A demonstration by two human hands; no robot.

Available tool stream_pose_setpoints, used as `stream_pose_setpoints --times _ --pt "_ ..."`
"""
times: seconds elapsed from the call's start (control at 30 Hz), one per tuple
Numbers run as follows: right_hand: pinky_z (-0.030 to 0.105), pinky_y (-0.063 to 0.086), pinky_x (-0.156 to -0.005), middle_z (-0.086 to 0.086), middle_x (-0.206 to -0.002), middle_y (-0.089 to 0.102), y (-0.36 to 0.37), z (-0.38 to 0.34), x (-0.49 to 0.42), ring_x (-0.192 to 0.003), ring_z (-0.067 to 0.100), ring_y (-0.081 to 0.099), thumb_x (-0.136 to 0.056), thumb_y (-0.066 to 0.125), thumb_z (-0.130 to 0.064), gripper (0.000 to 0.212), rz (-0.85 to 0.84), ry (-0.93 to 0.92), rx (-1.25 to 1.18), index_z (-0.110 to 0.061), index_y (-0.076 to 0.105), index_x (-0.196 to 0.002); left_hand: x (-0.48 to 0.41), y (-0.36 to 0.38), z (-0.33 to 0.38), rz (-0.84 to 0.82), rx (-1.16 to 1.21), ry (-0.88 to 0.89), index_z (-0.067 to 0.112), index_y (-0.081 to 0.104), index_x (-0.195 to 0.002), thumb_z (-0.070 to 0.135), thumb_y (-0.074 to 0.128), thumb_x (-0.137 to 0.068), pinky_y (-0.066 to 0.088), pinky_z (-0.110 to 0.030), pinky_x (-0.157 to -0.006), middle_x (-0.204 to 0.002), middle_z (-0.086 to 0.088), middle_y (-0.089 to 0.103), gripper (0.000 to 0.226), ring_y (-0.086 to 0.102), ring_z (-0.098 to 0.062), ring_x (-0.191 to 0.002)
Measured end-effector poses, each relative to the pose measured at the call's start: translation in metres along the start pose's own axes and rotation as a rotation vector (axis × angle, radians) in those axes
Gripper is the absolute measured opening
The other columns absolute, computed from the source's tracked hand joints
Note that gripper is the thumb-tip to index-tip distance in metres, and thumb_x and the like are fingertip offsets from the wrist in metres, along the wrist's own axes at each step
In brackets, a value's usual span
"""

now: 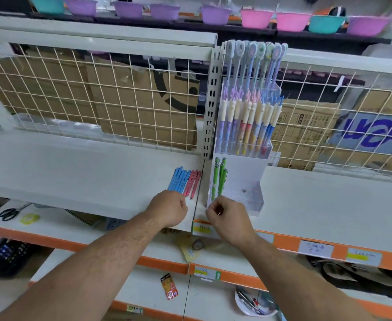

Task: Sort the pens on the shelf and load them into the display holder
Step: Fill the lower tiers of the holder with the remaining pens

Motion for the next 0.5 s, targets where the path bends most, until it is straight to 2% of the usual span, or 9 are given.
stream_pose_setpoints --times 0.1,0.2,0.27,0.37,0.5 --pt "0.028 0.051 -0.06 -0.008 -0.07 0.065 0.014 -0.01 -0.001 -0.066 0.007 0.061 -0.09 0.065 -0.024 0.013 -0.027 0.0 0.039 -0.025 0.063 -0.077 -0.01 -0.013 -0.016 0.106 0.054 -0.036 0.022 0.054 -0.074 0.022 0.049 -0.096 0.045 -0.027 -0.057 -0.082 -0.002 0.064 0.023 0.059 -0.017 -0.074" --pt "0.027 0.052 -0.061 -0.01 -0.071 0.066 0.026 -0.018 -0.004 -0.066 0.006 0.062 -0.091 0.065 -0.025 0.014 -0.041 0.012 0.076 -0.028 0.063 -0.077 -0.029 -0.025 -0.032 0.168 0.098 -0.114 0.011 0.063 -0.092 0.02 0.053 -0.097 0.049 -0.03 -0.062 -0.091 -0.004 0.066 0.015 0.062 -0.021 -0.081" --pt "0.028 0.054 -0.064 -0.01 -0.073 0.067 0.032 -0.021 -0.006 -0.069 0.006 0.063 -0.092 0.064 -0.024 0.012 -0.032 0.04 0.084 -0.026 0.065 -0.08 -0.042 -0.027 -0.038 0.16 0.123 -0.148 0.009 0.061 -0.098 0.024 0.055 -0.098 0.049 -0.031 -0.062 -0.095 -0.005 0.066 0.016 0.062 -0.02 -0.081" --pt "0.024 0.053 -0.064 -0.011 -0.075 0.066 0.041 -0.024 -0.009 -0.071 0.005 0.063 -0.094 0.064 -0.022 0.011 -0.022 0.081 0.087 -0.026 0.065 -0.083 -0.059 -0.022 -0.046 0.098 0.159 -0.189 0.01 0.055 -0.105 0.035 0.059 -0.096 0.038 -0.028 -0.053 -0.093 -0.002 0.06 0.027 0.056 -0.016 -0.073" --pt "0.021 0.048 -0.063 -0.012 -0.077 0.066 0.046 -0.025 -0.012 -0.072 0.003 0.061 -0.093 0.064 -0.021 0.009 -0.001 0.122 0.096 -0.024 0.068 -0.085 -0.071 -0.012 -0.051 0.02 0.099 -0.198 0.014 0.051 -0.097 0.052 0.068 -0.086 0.031 -0.027 -0.045 -0.081 0.001 0.055 0.043 0.052 -0.013 -0.064"
Point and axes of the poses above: each hand's wrist, its own x-axis away from the middle knuckle, its own y-axis out of the palm, z = x × y, the point moved 5 cm from there along -x, towards the middle knuckle
